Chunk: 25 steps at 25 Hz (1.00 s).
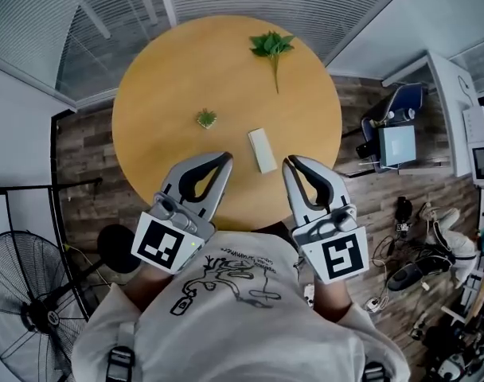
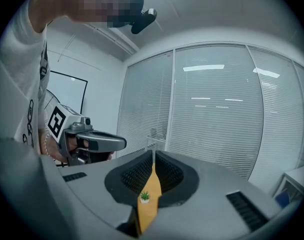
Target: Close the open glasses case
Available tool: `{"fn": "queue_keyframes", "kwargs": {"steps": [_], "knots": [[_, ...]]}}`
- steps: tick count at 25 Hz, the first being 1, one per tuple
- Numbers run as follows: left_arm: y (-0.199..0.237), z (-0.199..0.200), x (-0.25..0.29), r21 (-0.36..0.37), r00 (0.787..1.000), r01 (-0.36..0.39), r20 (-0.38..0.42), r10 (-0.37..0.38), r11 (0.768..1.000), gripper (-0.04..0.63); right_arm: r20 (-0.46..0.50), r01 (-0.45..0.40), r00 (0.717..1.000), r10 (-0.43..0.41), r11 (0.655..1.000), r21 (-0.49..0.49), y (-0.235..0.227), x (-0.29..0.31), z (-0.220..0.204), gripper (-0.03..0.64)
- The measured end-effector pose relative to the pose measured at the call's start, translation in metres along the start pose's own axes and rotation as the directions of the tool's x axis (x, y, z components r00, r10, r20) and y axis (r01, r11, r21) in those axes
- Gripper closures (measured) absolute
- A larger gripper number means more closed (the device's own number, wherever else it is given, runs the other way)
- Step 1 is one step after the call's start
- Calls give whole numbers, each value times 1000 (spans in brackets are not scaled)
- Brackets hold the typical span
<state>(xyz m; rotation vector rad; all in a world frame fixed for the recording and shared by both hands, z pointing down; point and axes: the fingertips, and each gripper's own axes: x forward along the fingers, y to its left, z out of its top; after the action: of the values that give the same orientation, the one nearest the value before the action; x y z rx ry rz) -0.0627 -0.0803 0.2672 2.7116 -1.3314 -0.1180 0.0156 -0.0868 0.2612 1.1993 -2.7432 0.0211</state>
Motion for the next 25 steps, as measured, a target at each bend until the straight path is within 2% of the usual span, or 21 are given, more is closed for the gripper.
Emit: {"fn": "queue_keyframes", "kwargs": {"steps": [13,21,25], "knots": [[10,-30,17,9,1000,8,1,-8,1000,575,-22,7,1000,-8,1000,-31,-9,10,-22,589],[11,-73,22,59,997,27,-67,-23,998,575,-52,0,999,-2,999,-48,-9,16,-63,584],[17,-103,24,34,988,12,-152,-7,999,575,-75,-3,997,-3,998,-69,-11,20,-82,582]]}}
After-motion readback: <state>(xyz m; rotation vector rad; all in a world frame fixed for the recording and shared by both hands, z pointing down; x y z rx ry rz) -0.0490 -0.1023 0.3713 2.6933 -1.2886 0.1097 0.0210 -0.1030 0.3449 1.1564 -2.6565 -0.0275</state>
